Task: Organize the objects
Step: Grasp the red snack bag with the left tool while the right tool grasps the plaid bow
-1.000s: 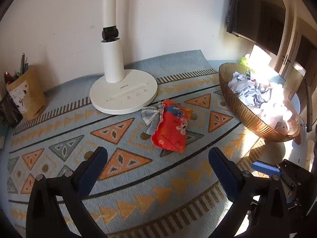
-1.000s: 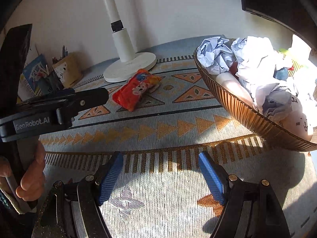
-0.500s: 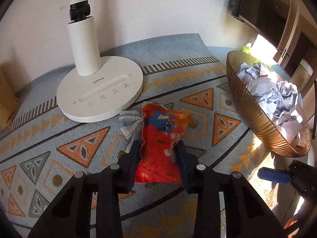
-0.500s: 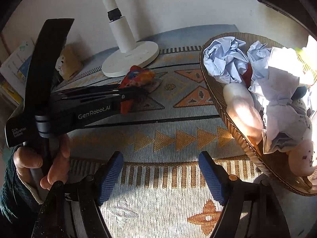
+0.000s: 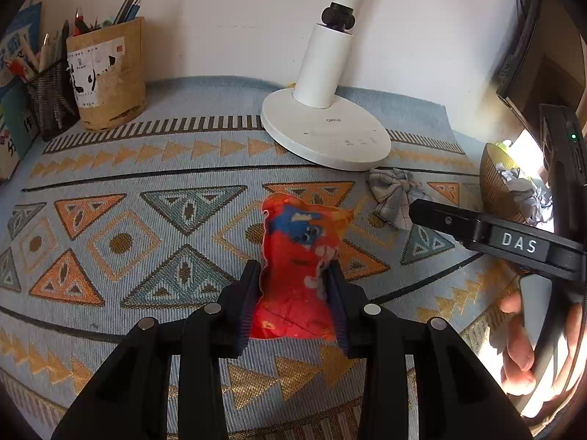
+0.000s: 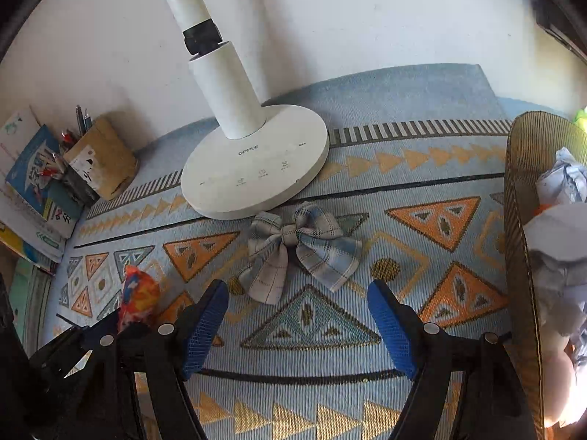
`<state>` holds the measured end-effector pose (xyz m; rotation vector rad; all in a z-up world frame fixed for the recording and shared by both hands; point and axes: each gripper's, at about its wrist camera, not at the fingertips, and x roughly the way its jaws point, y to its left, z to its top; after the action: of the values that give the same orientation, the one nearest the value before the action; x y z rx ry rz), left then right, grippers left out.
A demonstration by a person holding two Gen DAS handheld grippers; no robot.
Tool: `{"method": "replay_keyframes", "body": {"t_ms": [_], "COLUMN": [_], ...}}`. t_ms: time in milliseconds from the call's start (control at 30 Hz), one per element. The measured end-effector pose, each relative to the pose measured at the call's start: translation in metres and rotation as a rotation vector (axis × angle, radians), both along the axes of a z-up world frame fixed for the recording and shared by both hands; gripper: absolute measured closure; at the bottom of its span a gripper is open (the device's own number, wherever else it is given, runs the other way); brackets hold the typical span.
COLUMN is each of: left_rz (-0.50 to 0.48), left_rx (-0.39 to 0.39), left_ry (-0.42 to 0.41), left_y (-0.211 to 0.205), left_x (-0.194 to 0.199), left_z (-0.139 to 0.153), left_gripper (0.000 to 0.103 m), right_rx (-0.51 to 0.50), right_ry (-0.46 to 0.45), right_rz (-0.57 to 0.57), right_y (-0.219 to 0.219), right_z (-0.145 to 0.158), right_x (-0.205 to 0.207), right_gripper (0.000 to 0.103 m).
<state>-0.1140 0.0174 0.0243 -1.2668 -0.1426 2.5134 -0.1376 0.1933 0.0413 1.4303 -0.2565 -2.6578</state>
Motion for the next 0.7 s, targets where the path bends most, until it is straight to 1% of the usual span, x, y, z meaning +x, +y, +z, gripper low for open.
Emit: {"method": "replay_keyframes", "body": {"t_ms": [67,200,233,300,333,367,433,467,567,633,700], "left_rz": [0.006,0.003,-0.001,-0.004,-0.002,-0.001,-0.001,-0.001,-0.006,-0.006,-0.011], "left_rx": [0.012,0.0,-0.001,-0.002,-0.004,-0.006,-0.015,-0.023,-0.049,-0.068,-0.074], "left_ry": [0.008,0.028,0.028,0.027,0.026,0.026,0.031,0.036,0.054,0.064,0.054], "left_y": [-0.002,0.001,0.002,0.002,0.002,0.003,0.004,0.005,0.008,0.009,0.012], "left_x": [0.0,0.003,0.003,0.002,0.003,0.003,0.004,0.005,0.009,0.013,0.018], "left_z": [0.001,0.003,0.003,0.003,0.002,0.002,0.002,0.003,0.005,0.007,0.009], "left_gripper": [0.07,0.07,0.07,0.07,0.07,0.07,0.07,0.07,0.07,0.07,0.07], "right_rx": [0.027,0.063,0.086,0.153,0.172,0.154,0.119,0.099,0.099,0.065,0.029], "right_ry": [0.01,0.007,0.024,0.044,0.058,0.068,0.066,0.057,0.059,0.061,0.051], "right_rz": [-0.007,-0.013,-0.012,-0.015,-0.02,-0.015,0.013,0.021,0.051,0.082,0.103], "right_y": [-0.003,-0.009,-0.011,-0.018,-0.019,-0.018,-0.017,-0.015,-0.013,-0.008,0.001], "right_z": [-0.002,-0.01,-0.01,-0.011,-0.011,-0.011,-0.008,-0.006,0.002,0.008,0.015], "right_x": [-0.01,-0.026,-0.026,-0.026,-0.024,-0.023,-0.022,-0.02,-0.002,0.02,0.048], "right_gripper": [0.026,0.026,0.028,0.04,0.05,0.064,0.089,0.089,0.09,0.09,0.09]}}
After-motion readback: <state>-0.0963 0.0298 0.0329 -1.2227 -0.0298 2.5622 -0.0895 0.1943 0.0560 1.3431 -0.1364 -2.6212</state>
